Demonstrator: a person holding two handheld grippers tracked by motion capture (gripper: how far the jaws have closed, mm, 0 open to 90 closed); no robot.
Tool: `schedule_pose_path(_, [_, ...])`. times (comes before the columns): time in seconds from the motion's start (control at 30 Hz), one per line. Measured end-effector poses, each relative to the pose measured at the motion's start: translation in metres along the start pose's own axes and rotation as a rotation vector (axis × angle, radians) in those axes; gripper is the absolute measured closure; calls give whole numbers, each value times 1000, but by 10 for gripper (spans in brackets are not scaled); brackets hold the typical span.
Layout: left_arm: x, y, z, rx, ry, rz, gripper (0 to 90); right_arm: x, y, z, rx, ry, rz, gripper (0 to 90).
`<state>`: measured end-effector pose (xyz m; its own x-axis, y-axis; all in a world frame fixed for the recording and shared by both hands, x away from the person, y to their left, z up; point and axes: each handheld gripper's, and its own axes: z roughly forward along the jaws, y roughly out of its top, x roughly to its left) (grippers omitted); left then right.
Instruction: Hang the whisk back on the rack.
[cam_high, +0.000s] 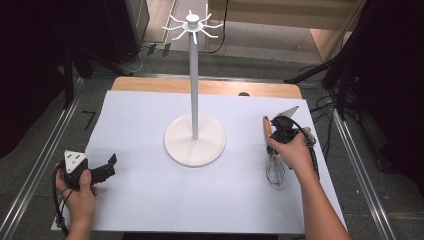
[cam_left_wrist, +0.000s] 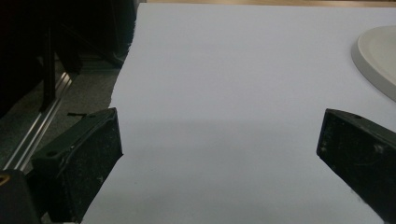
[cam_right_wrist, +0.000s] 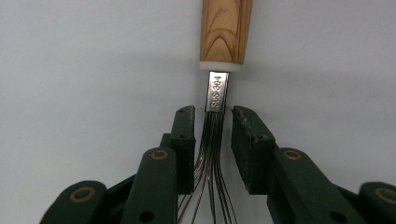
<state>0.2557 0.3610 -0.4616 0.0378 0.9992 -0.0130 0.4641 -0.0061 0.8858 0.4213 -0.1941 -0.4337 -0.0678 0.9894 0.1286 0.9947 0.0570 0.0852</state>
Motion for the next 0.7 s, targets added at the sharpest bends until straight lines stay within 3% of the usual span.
schedule_pose_path(0.3, [0, 0, 0, -2, -1, -1, 7, 2, 1, 4, 25, -12, 8, 745])
schedule_pose_path(0.53, [0, 0, 0, -2, -2, -3, 6, 3, 1, 7, 22, -31, 3, 821])
schedule_pose_path(0.7, [0, 0, 0, 1, -4, -3, 7, 5, 1, 6, 15, -30, -24, 837])
